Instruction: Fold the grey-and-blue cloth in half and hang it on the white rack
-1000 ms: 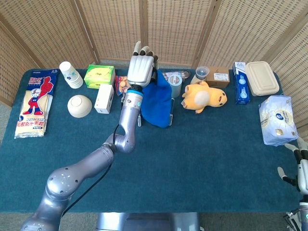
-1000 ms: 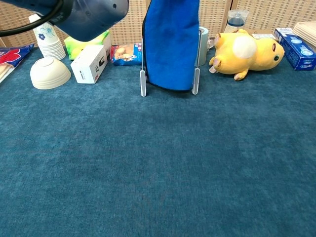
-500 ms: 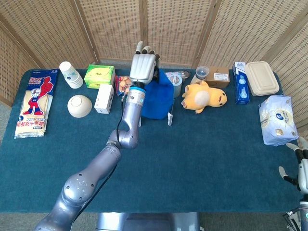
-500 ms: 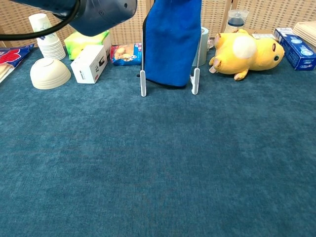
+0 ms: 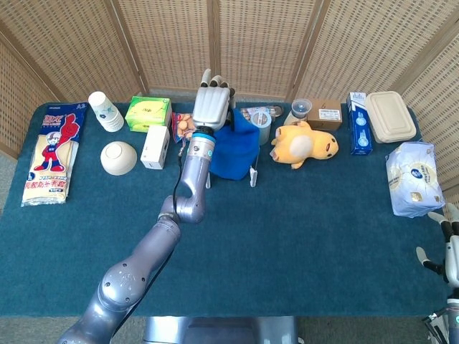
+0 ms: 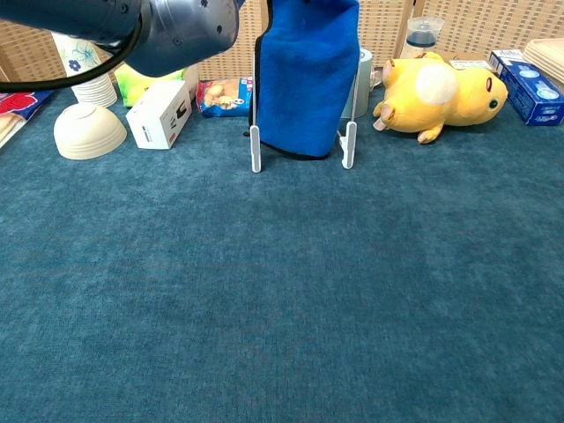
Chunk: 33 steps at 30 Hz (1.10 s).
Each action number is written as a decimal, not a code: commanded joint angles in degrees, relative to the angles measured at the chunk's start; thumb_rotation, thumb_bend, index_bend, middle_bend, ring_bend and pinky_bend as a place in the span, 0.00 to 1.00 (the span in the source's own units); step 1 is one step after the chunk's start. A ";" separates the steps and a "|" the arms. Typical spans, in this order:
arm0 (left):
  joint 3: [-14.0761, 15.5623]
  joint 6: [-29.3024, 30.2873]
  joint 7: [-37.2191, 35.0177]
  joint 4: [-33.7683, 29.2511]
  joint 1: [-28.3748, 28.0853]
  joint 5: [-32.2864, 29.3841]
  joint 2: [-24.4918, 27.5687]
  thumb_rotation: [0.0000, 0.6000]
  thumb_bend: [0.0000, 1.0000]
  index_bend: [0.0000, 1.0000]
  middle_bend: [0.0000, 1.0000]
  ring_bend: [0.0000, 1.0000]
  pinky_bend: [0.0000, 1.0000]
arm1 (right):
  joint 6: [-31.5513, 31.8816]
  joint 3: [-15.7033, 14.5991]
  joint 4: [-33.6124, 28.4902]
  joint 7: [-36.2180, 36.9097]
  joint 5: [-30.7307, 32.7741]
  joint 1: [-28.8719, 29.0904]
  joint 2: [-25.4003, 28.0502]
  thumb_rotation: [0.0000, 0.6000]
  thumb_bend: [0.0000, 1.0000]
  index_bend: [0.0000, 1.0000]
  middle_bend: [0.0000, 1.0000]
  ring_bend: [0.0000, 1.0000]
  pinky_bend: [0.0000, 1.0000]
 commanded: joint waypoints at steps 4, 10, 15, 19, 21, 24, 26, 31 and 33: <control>0.79 -1.22 0.96 0.11 0.60 1.06 -0.10 1.00 0.52 0.37 0.18 0.01 0.00 | 0.06 0.03 -0.23 0.07 -0.08 -0.08 0.19 1.00 0.26 0.20 0.05 0.00 0.00; 1.22 -1.32 1.44 0.02 0.81 1.91 0.11 1.00 0.46 0.03 0.01 0.00 0.00 | 0.34 0.05 -0.46 -0.12 -0.37 -0.15 0.34 1.00 0.26 0.20 0.05 0.00 0.00; 2.15 -1.23 2.15 -0.08 1.72 3.10 0.16 1.00 0.40 0.00 0.00 0.00 0.00 | 0.85 0.05 -0.76 -0.11 -0.94 -0.26 0.44 1.00 0.26 0.20 0.05 0.00 0.00; 2.13 -0.77 3.11 -0.17 2.05 3.28 0.33 1.00 0.34 0.00 0.00 0.00 0.00 | 1.06 0.02 -1.00 -0.14 -1.01 -0.43 0.58 1.00 0.26 0.20 0.05 0.00 0.00; 1.81 -0.09 2.68 -0.42 2.10 3.15 0.51 1.00 0.30 0.00 0.00 0.00 0.00 | 1.13 -0.01 -1.09 -0.15 -1.07 -0.49 0.61 1.00 0.26 0.20 0.05 0.00 0.00; 1.60 0.70 2.31 -0.68 2.14 3.22 0.87 1.00 0.23 0.00 0.00 0.00 0.00 | 1.18 0.00 -1.29 -0.26 -1.15 -0.49 0.66 1.00 0.26 0.20 0.05 0.00 0.00; 1.36 1.19 1.79 -1.02 2.16 3.18 1.12 1.00 0.19 0.00 0.00 0.00 0.00 | 1.21 0.03 -1.35 -0.24 -1.16 -0.49 0.66 1.00 0.26 0.20 0.05 0.00 0.00; 0.41 2.98 -0.19 -2.19 2.53 2.73 1.91 1.00 0.13 0.00 0.00 0.00 0.00 | 1.18 0.17 -1.11 -0.08 -1.26 -0.39 0.67 1.00 0.26 0.20 0.05 0.00 0.00; 0.15 3.83 -0.80 -2.89 3.15 2.63 2.47 1.00 0.13 0.00 0.00 0.00 0.00 | 1.20 0.34 -0.94 0.08 -1.32 -0.29 0.71 1.00 0.26 0.20 0.05 0.00 0.00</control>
